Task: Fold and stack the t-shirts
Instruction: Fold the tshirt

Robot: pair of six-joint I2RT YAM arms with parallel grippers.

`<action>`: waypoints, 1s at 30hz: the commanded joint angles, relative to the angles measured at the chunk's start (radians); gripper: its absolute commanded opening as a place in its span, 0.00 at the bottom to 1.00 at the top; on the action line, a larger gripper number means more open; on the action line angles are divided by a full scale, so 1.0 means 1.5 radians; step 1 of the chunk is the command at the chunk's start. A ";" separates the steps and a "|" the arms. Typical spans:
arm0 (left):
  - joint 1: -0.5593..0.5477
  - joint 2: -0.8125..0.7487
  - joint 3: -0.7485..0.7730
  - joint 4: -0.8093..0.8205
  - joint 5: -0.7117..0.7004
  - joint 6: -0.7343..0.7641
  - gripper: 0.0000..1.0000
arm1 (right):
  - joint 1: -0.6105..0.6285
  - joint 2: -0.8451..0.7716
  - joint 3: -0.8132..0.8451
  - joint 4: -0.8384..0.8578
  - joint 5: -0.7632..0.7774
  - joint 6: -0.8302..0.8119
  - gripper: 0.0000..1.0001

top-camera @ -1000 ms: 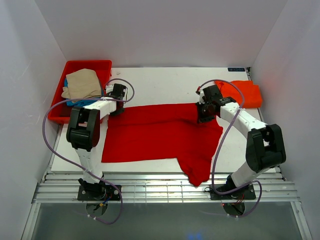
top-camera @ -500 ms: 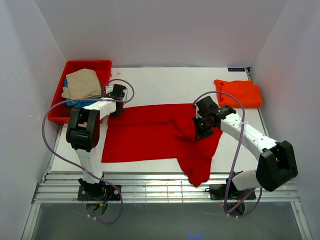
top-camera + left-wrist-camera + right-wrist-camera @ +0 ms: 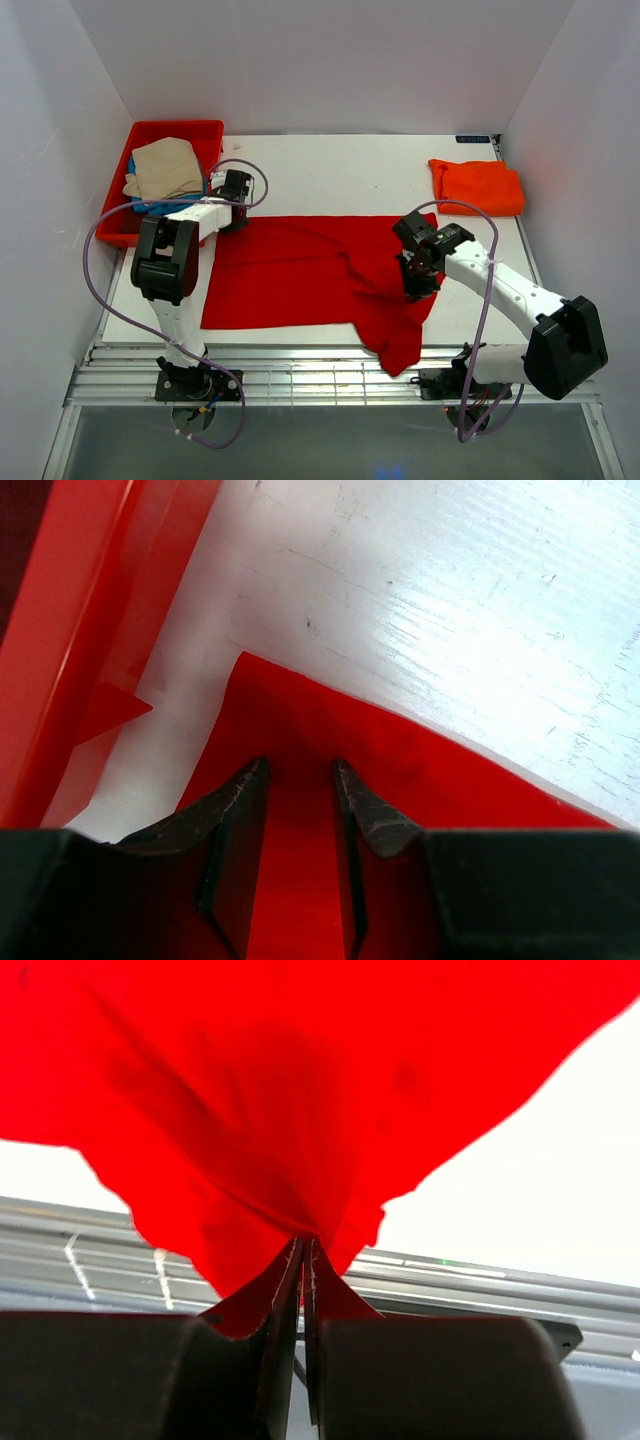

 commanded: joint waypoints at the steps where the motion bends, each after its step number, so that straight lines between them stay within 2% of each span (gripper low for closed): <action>1: -0.001 -0.039 -0.025 -0.024 0.026 0.005 0.42 | 0.005 -0.002 0.000 -0.034 0.071 0.035 0.19; 3: 0.000 -0.045 -0.033 -0.025 0.028 0.005 0.42 | 0.016 0.007 0.017 -0.026 0.081 0.037 0.28; 8: 0.000 -0.061 -0.040 -0.026 0.030 0.004 0.42 | 0.036 0.018 0.071 0.025 0.073 0.022 0.33; 13: -0.001 -0.064 -0.042 -0.027 0.032 0.010 0.42 | 0.038 0.055 0.085 0.113 0.007 -0.012 0.32; 16: -0.001 -0.064 -0.041 -0.032 0.029 0.016 0.42 | 0.040 0.088 0.077 0.176 -0.078 -0.025 0.25; 20: -0.001 -0.068 -0.045 -0.035 0.024 0.016 0.42 | 0.051 0.135 0.064 0.223 -0.106 -0.037 0.22; 24: -0.001 -0.071 -0.042 -0.036 0.020 0.016 0.45 | 0.068 0.172 0.069 0.247 -0.133 -0.055 0.25; 26: -0.001 -0.072 -0.037 -0.037 0.010 0.015 0.51 | 0.075 0.194 0.074 0.252 -0.138 -0.058 0.29; 30: -0.001 -0.078 -0.010 -0.040 -0.008 0.020 0.56 | 0.091 0.218 0.073 0.262 -0.134 -0.065 0.32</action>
